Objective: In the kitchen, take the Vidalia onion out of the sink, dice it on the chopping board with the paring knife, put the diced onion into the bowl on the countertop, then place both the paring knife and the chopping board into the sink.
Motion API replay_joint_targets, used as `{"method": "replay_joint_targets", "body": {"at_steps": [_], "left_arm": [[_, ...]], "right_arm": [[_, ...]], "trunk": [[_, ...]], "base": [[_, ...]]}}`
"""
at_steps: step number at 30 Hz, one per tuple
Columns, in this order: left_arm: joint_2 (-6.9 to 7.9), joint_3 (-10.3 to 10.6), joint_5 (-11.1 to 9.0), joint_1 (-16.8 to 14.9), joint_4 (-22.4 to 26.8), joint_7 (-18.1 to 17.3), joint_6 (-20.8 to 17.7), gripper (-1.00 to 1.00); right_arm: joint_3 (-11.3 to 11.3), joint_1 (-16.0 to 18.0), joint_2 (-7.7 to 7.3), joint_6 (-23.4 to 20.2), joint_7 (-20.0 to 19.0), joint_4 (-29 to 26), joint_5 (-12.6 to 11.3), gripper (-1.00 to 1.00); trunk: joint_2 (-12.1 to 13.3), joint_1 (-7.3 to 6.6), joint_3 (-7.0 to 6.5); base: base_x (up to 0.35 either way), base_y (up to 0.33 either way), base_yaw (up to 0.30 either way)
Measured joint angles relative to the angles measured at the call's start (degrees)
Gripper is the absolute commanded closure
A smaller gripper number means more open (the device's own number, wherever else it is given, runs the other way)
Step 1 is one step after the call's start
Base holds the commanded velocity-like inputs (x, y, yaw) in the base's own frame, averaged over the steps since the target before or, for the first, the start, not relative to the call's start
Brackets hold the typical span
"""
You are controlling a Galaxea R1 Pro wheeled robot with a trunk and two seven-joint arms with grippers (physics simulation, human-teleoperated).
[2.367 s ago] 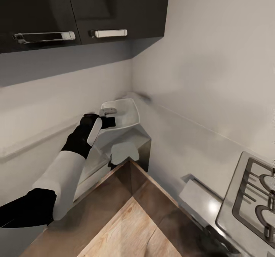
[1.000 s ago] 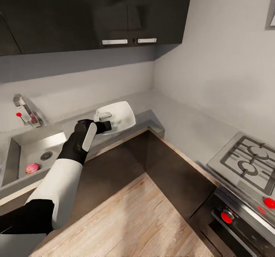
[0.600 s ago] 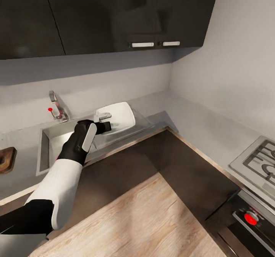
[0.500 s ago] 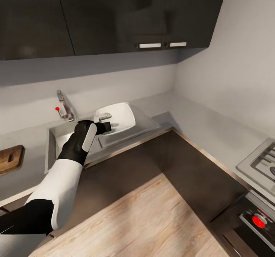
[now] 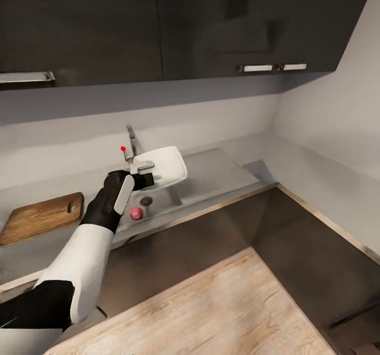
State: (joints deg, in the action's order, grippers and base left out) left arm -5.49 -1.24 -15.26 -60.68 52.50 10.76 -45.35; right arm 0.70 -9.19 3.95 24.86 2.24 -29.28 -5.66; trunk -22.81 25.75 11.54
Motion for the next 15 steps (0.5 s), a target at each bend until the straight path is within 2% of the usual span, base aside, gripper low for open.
{"method": "replay_joint_targets", "body": {"at_steps": [6,10,15], "left_arm": [[-0.01,0.0,0.0,0.4,0.0,0.0,0.0,1.00],[-0.01,0.0,0.1,0.4,-0.1,0.0,0.0,1.00],[-0.01,0.0,0.1,0.4,-0.1,0.0,0.0,1.00]], "right_arm": [[0.0,0.0,-0.22,0.0,0.0,-0.1,0.0,-1.00],[0.0,0.0,-1.44,0.0,-0.1,-0.1,0.0,-1.00],[-0.1,0.0,-1.88,0.0,-0.1,-0.1,0.0,-1.00]], "trunk": [[0.0,0.00,-0.21],[0.0,0.00,-0.22],[0.0,0.00,-0.22]], "base": [[0.000,0.316,0.074],[0.000,0.316,0.005],[0.000,0.316,0.001]]}}
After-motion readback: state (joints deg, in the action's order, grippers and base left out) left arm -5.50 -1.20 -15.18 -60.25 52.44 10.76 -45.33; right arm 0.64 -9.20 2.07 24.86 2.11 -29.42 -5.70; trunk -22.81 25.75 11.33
